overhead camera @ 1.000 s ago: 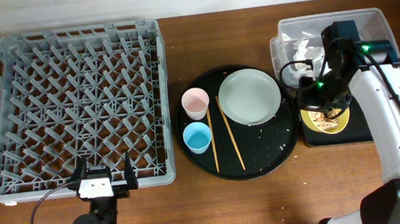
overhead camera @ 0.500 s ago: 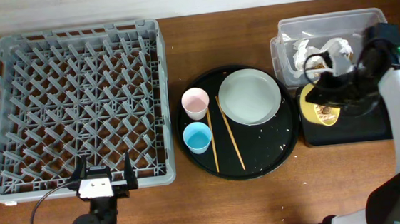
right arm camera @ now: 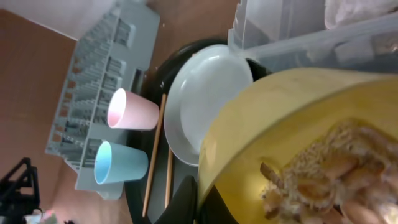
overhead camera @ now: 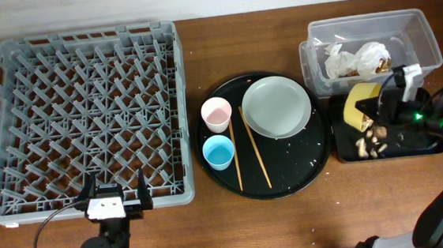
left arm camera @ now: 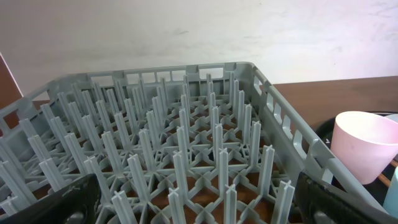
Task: Sort waste into correct bins and load items into the dishwasher rack
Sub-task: 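Tip the yellow bowl to dump scraps onto the black tray, then return the empty yellow bowl onto the round tray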
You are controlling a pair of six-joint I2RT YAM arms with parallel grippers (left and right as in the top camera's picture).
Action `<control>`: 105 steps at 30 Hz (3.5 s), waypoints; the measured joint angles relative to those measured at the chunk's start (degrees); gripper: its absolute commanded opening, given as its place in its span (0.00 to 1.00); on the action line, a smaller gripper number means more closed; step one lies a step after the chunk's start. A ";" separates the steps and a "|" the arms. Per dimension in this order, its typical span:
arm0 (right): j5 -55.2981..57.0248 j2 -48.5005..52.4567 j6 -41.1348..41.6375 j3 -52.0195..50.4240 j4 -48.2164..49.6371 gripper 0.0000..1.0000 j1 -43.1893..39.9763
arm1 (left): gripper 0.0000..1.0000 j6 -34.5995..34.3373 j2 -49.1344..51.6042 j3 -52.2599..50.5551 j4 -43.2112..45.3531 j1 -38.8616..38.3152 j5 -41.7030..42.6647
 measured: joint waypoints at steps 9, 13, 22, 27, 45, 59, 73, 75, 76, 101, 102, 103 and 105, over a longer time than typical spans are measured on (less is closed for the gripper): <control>-10.27 0.00 0.00 -0.35 2.82 0.04 -1.99 | 0.99 0.00 0.00 0.00 0.00 0.00 0.00; -15.76 0.00 0.04 -0.35 1.42 0.04 -4.94 | 0.99 0.00 0.00 0.00 0.00 0.00 0.00; -18.21 0.00 0.00 -0.35 0.17 0.04 -9.20 | 0.99 0.00 0.00 0.00 0.00 0.00 0.00; -18.69 0.00 -0.02 -0.35 0.17 0.04 -9.20 | 0.99 0.00 0.00 0.00 0.00 0.00 0.00; -21.16 -0.02 -0.66 -0.37 -3.28 0.04 -9.20 | 0.99 0.00 0.00 0.00 0.00 0.00 0.02; -22.51 -0.02 0.44 -0.37 -5.11 0.04 -9.16 | 0.99 0.00 0.00 0.00 0.00 0.00 0.00; -16.65 -0.02 3.91 -0.42 -1.66 0.04 -8.81 | 0.99 0.00 0.00 0.00 0.00 0.00 0.00; -14.21 -0.02 3.91 -0.42 -1.60 0.04 -8.81 | 0.99 0.00 0.00 0.00 0.00 0.00 0.00; -12.37 -0.02 3.93 -0.42 -1.49 0.04 -8.81 | 0.99 0.00 0.00 0.00 0.00 0.00 0.00; 3.39 -0.02 8.26 1.70 1.90 0.04 -8.66 | 0.99 0.00 0.00 0.00 0.00 0.00 0.00; 4.76 -0.02 8.98 2.29 1.53 0.04 -8.41 | 0.99 0.00 0.00 0.00 0.00 0.00 0.00; 7.02 -0.04 10.03 3.43 1.09 0.04 -7.58 | 0.99 0.00 0.00 0.00 0.00 0.00 0.00; 10.71 -0.09 11.58 5.75 -1.11 0.04 -5.62 | 0.99 0.00 0.00 0.00 0.00 0.00 0.00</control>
